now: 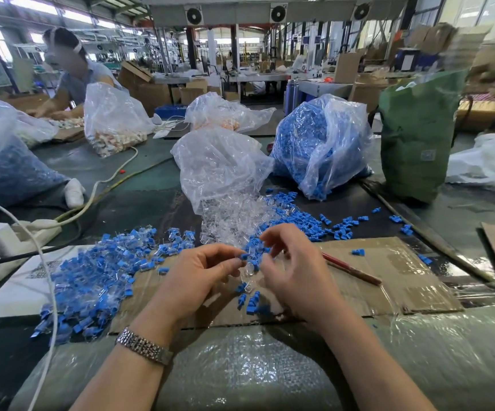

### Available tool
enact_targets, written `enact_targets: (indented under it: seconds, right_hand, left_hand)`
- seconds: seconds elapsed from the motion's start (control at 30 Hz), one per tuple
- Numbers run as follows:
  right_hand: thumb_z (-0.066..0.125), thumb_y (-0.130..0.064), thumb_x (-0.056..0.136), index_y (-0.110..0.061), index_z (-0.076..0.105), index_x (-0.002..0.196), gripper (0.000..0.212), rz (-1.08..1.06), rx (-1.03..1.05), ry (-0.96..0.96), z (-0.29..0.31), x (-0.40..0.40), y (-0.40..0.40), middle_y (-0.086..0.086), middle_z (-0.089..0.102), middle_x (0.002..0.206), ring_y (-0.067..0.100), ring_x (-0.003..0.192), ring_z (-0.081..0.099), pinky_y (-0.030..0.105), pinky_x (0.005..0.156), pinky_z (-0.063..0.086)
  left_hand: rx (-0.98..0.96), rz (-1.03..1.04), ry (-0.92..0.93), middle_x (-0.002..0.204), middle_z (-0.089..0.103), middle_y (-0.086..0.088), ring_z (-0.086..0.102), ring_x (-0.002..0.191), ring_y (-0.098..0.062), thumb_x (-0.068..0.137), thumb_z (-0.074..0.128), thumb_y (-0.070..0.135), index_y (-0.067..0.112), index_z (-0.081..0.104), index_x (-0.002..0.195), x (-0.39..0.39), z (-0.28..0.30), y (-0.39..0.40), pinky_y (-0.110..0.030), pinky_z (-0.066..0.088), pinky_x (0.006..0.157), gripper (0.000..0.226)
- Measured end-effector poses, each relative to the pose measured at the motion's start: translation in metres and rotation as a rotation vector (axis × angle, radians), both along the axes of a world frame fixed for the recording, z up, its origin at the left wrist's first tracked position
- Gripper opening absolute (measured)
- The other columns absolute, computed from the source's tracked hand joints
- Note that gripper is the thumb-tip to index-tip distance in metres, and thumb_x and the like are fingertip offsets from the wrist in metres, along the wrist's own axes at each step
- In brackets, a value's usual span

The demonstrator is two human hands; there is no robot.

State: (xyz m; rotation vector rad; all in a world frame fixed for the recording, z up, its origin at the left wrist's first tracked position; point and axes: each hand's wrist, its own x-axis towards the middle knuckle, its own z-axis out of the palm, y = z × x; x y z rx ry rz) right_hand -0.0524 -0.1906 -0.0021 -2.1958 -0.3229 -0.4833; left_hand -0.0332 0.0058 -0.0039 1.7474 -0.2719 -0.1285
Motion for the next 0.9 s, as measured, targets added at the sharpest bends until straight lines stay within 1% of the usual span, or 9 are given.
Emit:
enact_targets:
  seconds: [0.1, 0.17, 0.3, 0.4, 0.53, 0.6, 0.67, 0.7, 0.9]
  right_hand:
    - [0.058, -0.050, 0.092, -0.023, 0.051, 0.126, 0.044, -0.364, -0.378, 0.184, 0.003, 0.007, -0.017, -0.005, 0.048, 0.122, 0.014, 0.116, 0.047, 0.037, 0.101, 0.044]
    - [0.053, -0.063, 0.092, -0.020, 0.047, 0.130, 0.058, -0.505, -0.637, 0.410, 0.006, 0.009, -0.027, 0.004, 0.045, 0.131, 0.025, 0.125, 0.043, 0.046, 0.103, 0.038]
    - [0.051, -0.046, 0.099, -0.015, 0.053, 0.124, 0.040, -0.468, -0.759, 0.473, 0.008, 0.012, -0.033, 0.008, 0.052, 0.125, 0.028, 0.117, 0.051, 0.044, 0.098, 0.040]
    - [0.049, -0.037, 0.099, -0.015, 0.056, 0.093, 0.024, -0.391, -0.571, 0.458, 0.019, 0.012, -0.032, 0.007, 0.059, 0.100, 0.021, 0.086, 0.056, 0.035, 0.072, 0.045]
    - [0.062, -0.035, 0.096, -0.016, 0.057, 0.073, 0.029, -0.068, -0.201, 0.570, 0.043, 0.006, -0.031, -0.002, 0.058, 0.064, 0.010, 0.051, 0.052, 0.021, 0.048, 0.043]
    - [0.064, -0.031, 0.097, -0.011, 0.063, 0.079, 0.027, 0.101, -0.167, 0.673, 0.052, 0.003, -0.025, -0.001, 0.062, 0.065, 0.008, 0.053, 0.059, 0.018, 0.059, 0.054]
    - [0.060, -0.025, 0.099, 0.000, 0.067, 0.095, 0.026, 0.204, -0.144, 0.754, 0.056, 0.001, -0.015, 0.005, 0.068, 0.075, 0.016, 0.068, 0.068, 0.041, 0.084, 0.061]
    - [0.059, -0.022, 0.100, 0.003, 0.065, 0.098, 0.026, 0.230, -0.141, 0.768, 0.058, 0.000, -0.010, 0.008, 0.068, 0.078, 0.020, 0.072, 0.069, 0.049, 0.087, 0.059]
    - [0.057, -0.020, 0.101, -0.008, 0.060, 0.090, 0.016, 0.274, -0.096, 0.758, 0.063, -0.004, 0.007, 0.011, 0.063, 0.085, 0.022, 0.076, 0.067, 0.053, 0.085, 0.059]
  left_hand:
    - [-0.089, 0.012, 0.044, 0.089, 0.077, -0.011, 0.065, 0.065, -0.013, 0.090, 0.070, 0.013, 0.021, 0.079, 0.098, 0.002, -0.001, 0.002, -0.018, 0.052, 0.058, 0.015]
    - [-0.134, 0.016, 0.063, 0.092, 0.077, -0.012, 0.068, 0.073, -0.016, 0.086, 0.071, 0.016, 0.020, 0.079, 0.100, 0.004, -0.002, 0.003, -0.022, 0.056, 0.066, 0.016]
    - [-0.253, 0.006, 0.106, 0.100, 0.076, -0.016, 0.070, 0.081, -0.020, 0.082, 0.074, 0.019, 0.019, 0.079, 0.101, 0.007, -0.003, 0.005, -0.027, 0.061, 0.075, 0.020]
    - [-0.346, 0.022, 0.119, 0.102, 0.075, -0.021, 0.070, 0.082, -0.021, 0.080, 0.075, 0.017, 0.017, 0.079, 0.100, 0.009, -0.004, 0.006, -0.026, 0.062, 0.073, 0.021]
    - [-0.434, 0.027, 0.127, 0.107, 0.075, -0.017, 0.071, 0.085, -0.018, 0.078, 0.077, 0.018, 0.021, 0.080, 0.099, 0.012, -0.004, 0.007, -0.022, 0.058, 0.070, 0.021]
    - [-0.457, 0.021, 0.126, 0.110, 0.076, -0.014, 0.072, 0.089, -0.016, 0.077, 0.079, 0.021, 0.022, 0.080, 0.101, 0.013, -0.005, 0.009, -0.020, 0.057, 0.070, 0.025]
    - [-0.458, 0.021, 0.111, 0.111, 0.076, -0.011, 0.072, 0.093, -0.015, 0.074, 0.082, 0.026, 0.023, 0.079, 0.103, 0.014, -0.006, 0.010, -0.020, 0.057, 0.071, 0.029]
    - [-0.454, 0.026, 0.101, 0.111, 0.076, -0.010, 0.072, 0.093, -0.014, 0.072, 0.084, 0.029, 0.023, 0.079, 0.103, 0.015, -0.007, 0.010, -0.020, 0.056, 0.071, 0.032]
    - [-0.403, 0.018, 0.069, 0.109, 0.077, -0.006, 0.071, 0.092, -0.010, 0.068, 0.084, 0.035, 0.024, 0.079, 0.103, 0.014, -0.008, 0.009, -0.020, 0.056, 0.073, 0.036]
